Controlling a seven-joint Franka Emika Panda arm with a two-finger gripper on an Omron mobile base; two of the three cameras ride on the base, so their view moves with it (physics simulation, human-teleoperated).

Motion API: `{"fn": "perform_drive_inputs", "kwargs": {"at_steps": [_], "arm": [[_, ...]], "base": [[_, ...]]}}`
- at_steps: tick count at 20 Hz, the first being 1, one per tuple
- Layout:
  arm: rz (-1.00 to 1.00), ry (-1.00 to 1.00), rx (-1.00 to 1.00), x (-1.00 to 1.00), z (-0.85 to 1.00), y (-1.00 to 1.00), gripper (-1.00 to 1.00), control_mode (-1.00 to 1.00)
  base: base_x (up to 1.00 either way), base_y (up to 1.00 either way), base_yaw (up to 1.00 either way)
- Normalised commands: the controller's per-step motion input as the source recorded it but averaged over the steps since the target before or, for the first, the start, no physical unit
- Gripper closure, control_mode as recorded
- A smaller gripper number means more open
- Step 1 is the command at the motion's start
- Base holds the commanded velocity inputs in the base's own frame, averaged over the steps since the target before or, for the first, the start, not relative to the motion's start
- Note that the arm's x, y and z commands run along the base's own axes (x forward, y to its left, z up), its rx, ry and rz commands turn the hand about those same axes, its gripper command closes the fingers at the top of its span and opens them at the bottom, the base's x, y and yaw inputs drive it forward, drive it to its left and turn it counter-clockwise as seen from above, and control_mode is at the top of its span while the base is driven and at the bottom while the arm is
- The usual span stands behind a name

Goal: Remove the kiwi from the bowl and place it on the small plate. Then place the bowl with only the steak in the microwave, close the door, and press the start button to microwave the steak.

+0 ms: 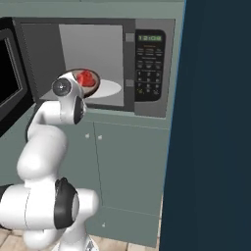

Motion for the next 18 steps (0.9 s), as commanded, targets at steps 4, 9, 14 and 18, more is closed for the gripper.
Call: {"fn": "perform_drive_inputs", "kwargs": {"at_steps": [4,9,14,18], "arm": [[0.00,0.10,-0.03,0.29,-0.06,0.00,1.00,-1.00],[0.00,0.08,0.00,0.25,-0.03,0.00,1.00,-1.00],[0.00,0.07,0.00,0.41,-0.02,0.00,1.00,-1.00],[0.00,0.08,0.00,0.48,-0.04,0.00,1.00,-1.00]], "base": [[0.00,0.00,0.00],[0.00,0.00,0.00],[0.00,0.00,0.00],[0.00,0.00,0.00]]}}
